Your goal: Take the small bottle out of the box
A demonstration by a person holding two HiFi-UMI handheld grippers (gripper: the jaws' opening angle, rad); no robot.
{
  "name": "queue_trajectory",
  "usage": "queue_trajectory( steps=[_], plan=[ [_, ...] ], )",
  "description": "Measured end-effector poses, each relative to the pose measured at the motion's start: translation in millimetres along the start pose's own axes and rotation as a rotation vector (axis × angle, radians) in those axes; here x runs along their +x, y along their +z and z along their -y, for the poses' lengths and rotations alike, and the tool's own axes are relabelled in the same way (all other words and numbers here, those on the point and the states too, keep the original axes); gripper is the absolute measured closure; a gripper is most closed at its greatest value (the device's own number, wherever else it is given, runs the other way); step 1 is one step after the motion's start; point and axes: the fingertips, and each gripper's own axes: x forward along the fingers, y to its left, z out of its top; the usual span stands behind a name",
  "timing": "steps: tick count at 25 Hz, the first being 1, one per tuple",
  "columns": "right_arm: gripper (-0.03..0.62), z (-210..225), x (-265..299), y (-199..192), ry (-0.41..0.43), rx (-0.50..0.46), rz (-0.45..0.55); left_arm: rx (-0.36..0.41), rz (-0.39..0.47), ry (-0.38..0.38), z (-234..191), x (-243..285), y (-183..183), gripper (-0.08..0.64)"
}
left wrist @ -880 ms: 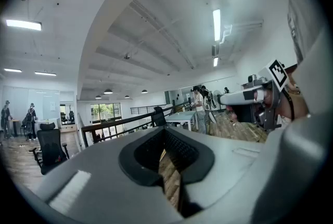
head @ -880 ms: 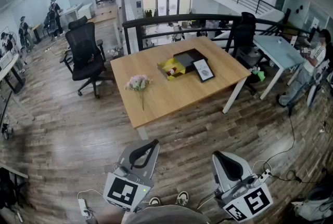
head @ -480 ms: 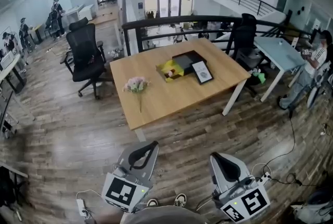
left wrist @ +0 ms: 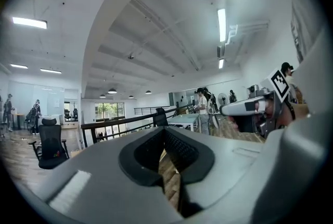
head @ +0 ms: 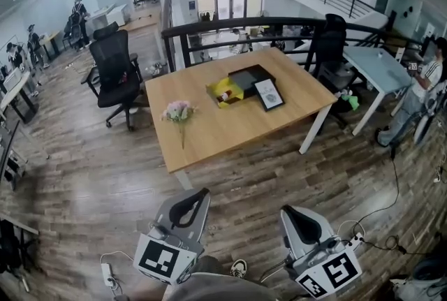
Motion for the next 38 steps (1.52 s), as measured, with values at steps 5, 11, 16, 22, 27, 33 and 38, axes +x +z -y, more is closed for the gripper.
queue_trajectory(
  steps=[5, 11, 16, 22, 27, 33, 38],
  plan=[
    [0.574, 12.1, -4.4, -6.7, 0.008, 0.014, -0.011, 0.016, 0.027, 0.064, -4.8, 7.2, -3.0, 0.376],
    [0.574, 28.7, 7.5, -12.5, 0.000, 0.023, -0.016, 0.001, 0.020, 0.080, -16.7, 19.3, -9.3, 0.374],
    [0.574, 46.5, 35.3, -15.9, 0.005, 0.019, -0.033, -0.006, 0.002, 0.061, -33.0, 45.1, -19.1, 0.374],
    [0.574, 76.1, 85.1, -19.1, 0.012, 0.022, -0.054, 0.004, -0.034, 0.065, -70.5, 88.4, -27.9, 0.374],
    [0.574, 111.5, 137.8, -22.4, 0.015, 0.024, -0.089, 0.001, -0.066, 0.052, -108.6, 142.8, -36.4, 0.376],
    [0.574, 156.2, 204.6, -15.2, -0.010, 0.035, -0.118, 0.012, -0.093, 0.025, -159.1, 211.1, -35.9, 0.376],
    [0.574, 187.3, 269.3, -18.3, -0.028, 0.053, -0.134, 0.020, -0.122, -0.001, -206.4, 263.9, -44.0, 0.376]
  ],
)
